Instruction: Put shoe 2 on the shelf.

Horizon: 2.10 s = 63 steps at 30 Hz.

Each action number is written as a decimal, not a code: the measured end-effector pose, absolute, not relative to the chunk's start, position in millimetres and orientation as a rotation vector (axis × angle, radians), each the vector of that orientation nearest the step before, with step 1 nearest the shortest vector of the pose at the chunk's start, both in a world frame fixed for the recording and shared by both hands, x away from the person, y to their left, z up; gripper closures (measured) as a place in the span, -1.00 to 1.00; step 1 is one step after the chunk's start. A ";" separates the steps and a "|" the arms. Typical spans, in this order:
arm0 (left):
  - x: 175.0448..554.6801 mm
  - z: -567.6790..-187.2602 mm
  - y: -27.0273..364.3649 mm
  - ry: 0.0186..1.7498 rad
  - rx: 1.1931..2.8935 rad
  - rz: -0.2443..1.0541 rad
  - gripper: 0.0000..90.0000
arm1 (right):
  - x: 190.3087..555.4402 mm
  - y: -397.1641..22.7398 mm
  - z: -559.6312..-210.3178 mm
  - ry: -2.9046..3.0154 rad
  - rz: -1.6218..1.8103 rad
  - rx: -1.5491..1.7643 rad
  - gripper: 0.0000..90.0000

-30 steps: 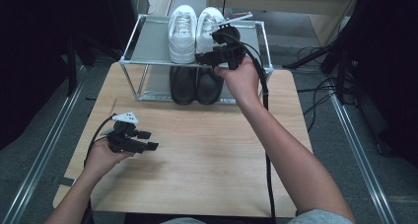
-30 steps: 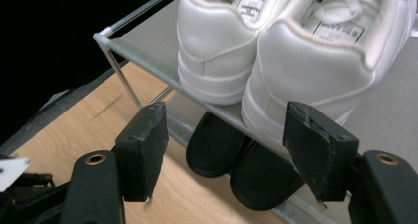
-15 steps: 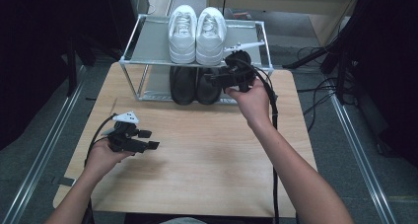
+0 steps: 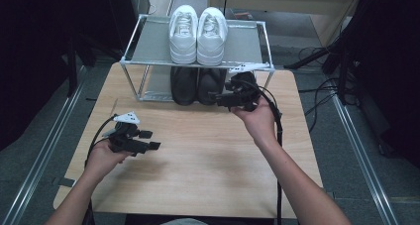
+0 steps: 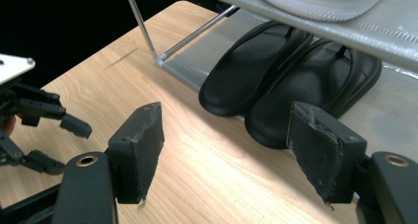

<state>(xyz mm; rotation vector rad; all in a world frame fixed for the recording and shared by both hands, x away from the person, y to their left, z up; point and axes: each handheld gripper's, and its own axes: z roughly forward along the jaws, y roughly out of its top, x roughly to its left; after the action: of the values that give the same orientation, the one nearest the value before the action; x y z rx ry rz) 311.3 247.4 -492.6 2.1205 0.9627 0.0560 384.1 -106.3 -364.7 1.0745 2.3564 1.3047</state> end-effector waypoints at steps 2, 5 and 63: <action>311.5 -492.9 247.2 0.969 2.118 0.057 -0.21 | 380.9 -109.1 -370.8 2.360 1.314 1.057 -0.32; 311.7 -493.2 247.2 0.969 2.121 0.056 -0.22 | 378.1 -114.3 -380.2 2.367 1.328 1.050 -0.33; 313.8 -496.1 239.0 0.972 2.156 0.056 -0.31 | 349.6 -220.7 -481.5 2.391 1.264 1.146 -0.43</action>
<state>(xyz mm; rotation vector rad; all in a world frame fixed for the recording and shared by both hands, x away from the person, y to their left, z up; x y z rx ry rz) 313.8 239.0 -496.1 2.1564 0.9724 0.0556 349.6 -220.7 -481.5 1.1461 2.3914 1.2638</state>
